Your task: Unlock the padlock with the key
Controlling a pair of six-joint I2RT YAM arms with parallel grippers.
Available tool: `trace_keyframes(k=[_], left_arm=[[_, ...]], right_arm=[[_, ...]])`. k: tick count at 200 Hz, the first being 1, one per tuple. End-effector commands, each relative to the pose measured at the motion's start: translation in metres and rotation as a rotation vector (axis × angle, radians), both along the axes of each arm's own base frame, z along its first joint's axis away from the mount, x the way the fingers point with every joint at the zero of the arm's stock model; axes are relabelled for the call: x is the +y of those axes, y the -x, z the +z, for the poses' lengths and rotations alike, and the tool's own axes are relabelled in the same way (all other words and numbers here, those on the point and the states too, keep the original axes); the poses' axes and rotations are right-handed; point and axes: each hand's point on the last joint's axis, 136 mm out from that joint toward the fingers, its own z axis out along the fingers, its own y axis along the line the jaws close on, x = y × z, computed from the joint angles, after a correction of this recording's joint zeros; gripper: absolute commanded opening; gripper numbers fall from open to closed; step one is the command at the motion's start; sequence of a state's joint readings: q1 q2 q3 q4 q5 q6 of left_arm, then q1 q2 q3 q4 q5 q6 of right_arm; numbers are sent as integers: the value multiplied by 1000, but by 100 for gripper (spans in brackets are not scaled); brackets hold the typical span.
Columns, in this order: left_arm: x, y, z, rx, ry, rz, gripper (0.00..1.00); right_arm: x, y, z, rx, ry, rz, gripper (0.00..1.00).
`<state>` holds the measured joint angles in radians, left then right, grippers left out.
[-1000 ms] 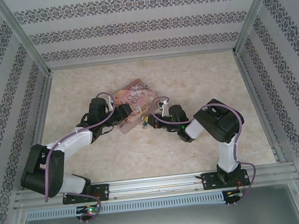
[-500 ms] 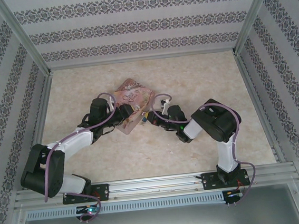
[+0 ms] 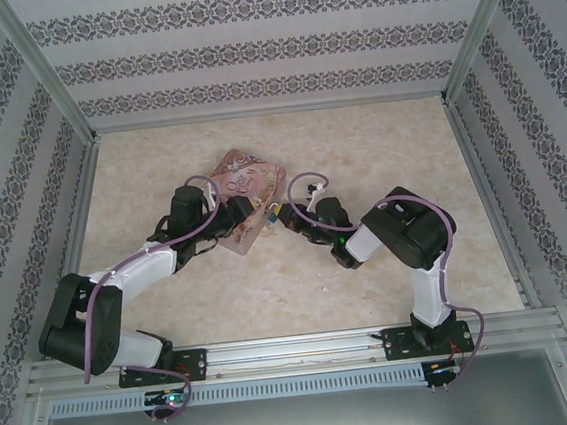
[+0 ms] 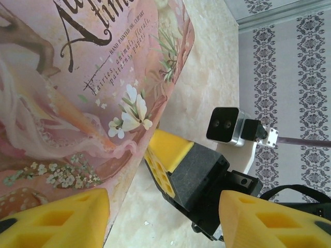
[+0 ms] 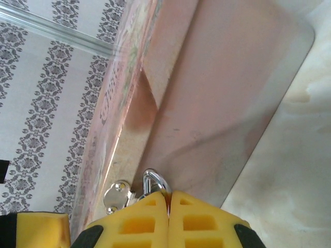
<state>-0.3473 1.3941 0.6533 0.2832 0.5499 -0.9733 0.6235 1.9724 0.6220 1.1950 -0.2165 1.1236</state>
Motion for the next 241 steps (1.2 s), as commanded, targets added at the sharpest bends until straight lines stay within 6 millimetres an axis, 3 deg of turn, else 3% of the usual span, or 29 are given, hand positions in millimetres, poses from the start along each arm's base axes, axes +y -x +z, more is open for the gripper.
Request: trace_keyframes(k=[1,33,68,103,120,160,183,241], left_arm=[[-6,11,7,22,8,-29,60],[7,15,27,-44,-55,-3,62],[48,29,44,-152,-276,86,68],[83,49,54,-257,-420,153,80],[97,59,51,-287,-479,178,85],[138,79,32,-271,-601,314,100],[158,90,18,-230,-651,386,99],[171,105,-7,-164,-679,422,99]], right_arm=[[-8,-13,36,-101,-47,-50,0],[-28,-6,43,-130,2,-65,0],[-47,12,55,-162,75,-48,0],[-48,38,68,-173,143,39,0],[-50,50,73,-168,182,75,0],[-63,87,66,-141,423,168,0],[-76,104,61,-100,483,169,0],[-107,145,35,85,553,168,0]])
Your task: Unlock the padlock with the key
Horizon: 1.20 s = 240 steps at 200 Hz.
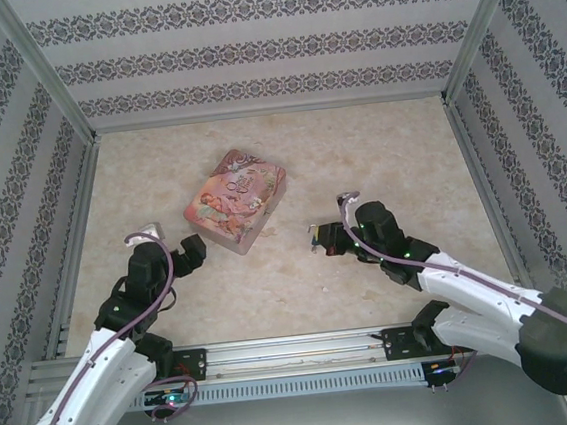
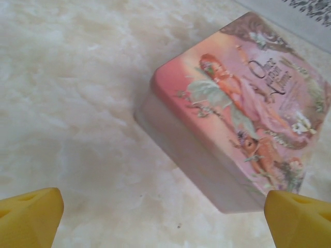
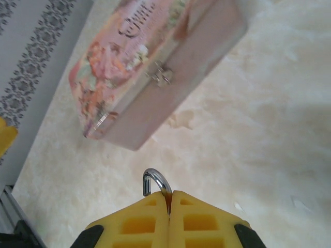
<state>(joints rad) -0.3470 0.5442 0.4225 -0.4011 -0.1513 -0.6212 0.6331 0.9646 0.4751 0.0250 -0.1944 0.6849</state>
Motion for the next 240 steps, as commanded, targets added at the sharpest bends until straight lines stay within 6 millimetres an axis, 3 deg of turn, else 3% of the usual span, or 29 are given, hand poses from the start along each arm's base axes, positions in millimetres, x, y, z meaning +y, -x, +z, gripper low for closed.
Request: trace_keyframes(k=[1,48,101,240], left_arm=[[11,8,-14,42,-23,52,100],[9,10,-20,56,11,56,99],[6,11,-23,65,17,40,99],[5,17,-23,69,35,30,99]], right_arm=[[-20,24,-34,142,113,-24,0],[-32,48,-57,300,176,-25,0],[-31,67,-83,461,215,3,0],[-9,57,-109,580,276,84,0]])
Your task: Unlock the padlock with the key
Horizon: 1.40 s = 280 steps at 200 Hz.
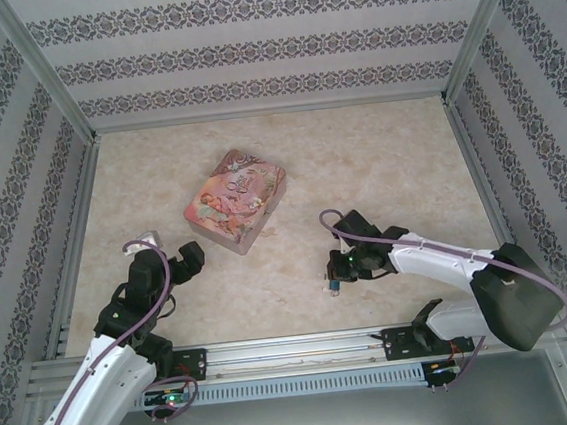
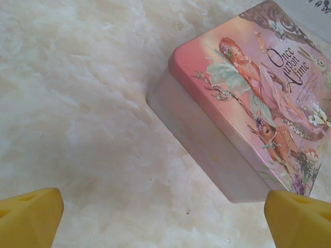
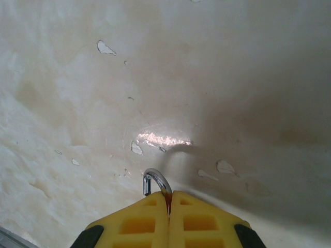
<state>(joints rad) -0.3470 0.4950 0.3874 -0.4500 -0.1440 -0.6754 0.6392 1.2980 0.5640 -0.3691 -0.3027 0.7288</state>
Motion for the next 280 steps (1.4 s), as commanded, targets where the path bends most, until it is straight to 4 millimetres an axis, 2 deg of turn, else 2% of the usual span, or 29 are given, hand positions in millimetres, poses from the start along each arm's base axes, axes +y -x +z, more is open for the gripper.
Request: trace_keyframes(k=[1,38,80,120,163,177,224,241,254,280], left_arm=[[2,6,-8,32,-2,5,99],[2,7,-7,34,9,8,99],[1,8,-4,24,28,10,99],[4,6,0,11,7,15,99],[13,2,14,-31,-69,27,99],[17,0,20,-49,-94,39,99],[28,-9,44,-136,-179,70,99],[33,-12,53,-166,-225,83,99],[39,-14,60,-188,-261,104,99],[51,-17,72,-237,-308,169,99]], right_arm=[[12,-4,5,-3,-30,33,0],[15,-3,-1,17,-22,49,0],[13,-6,-2,12,-3,52,15],[9,-13,11,-56,-8,40,26],[0,-28,40,-169,-35,4,31],[-5,-35,51,-216,-42,-9,36],[-34,-73,109,-537,-20,-77,37],[-48,-85,131,-653,-3,-114,41],[-58,-92,145,-732,13,-135,46],[-75,-102,162,-854,63,-172,67]])
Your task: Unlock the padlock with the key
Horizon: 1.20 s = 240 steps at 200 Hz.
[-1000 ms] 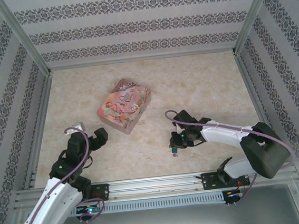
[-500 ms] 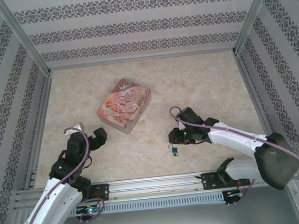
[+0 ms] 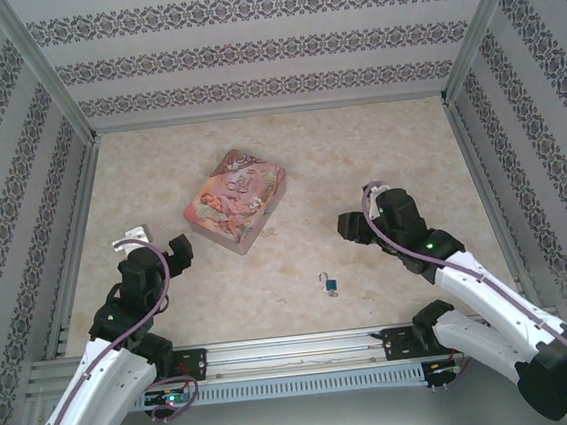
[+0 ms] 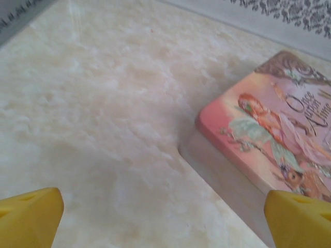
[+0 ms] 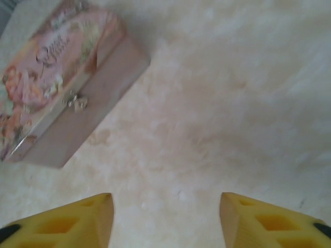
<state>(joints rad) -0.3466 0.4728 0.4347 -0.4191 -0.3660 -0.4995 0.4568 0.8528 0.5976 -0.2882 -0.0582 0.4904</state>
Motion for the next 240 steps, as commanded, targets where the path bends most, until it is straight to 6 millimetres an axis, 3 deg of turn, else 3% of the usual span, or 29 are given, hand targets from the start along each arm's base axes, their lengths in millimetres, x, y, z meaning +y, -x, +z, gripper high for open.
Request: trace_keyframes(k=[1,40,70,99,123,131,155,206,240], left_arm=[[16,-7,34,-114,-77,73,99],[31,-10,45,-161,-151,143,99],[43,-11,48,-182,-212,197,99],[49,-17,41,-175,-263,209,99],[58,-22,27,-121,-316,225,99],[60,-23,22,-102,-319,223,99],[66,-30,6,-56,-298,222,99],[83,-40,-22,11,-251,259,99],[87,-49,-29,19,-242,264,99]], right_arm=[[-20,-18,26,-164,76,-64,67],[-39,-28,40,-287,170,-99,98],[-53,-33,43,-370,296,-98,98],[-82,-40,38,-438,390,-205,99],[-110,-43,25,-466,409,-317,99],[-119,-40,7,-435,418,-339,98],[-133,-40,-12,-412,428,-369,98],[-132,-49,-34,-440,401,-350,98],[-125,-60,-26,-544,362,-328,98]])
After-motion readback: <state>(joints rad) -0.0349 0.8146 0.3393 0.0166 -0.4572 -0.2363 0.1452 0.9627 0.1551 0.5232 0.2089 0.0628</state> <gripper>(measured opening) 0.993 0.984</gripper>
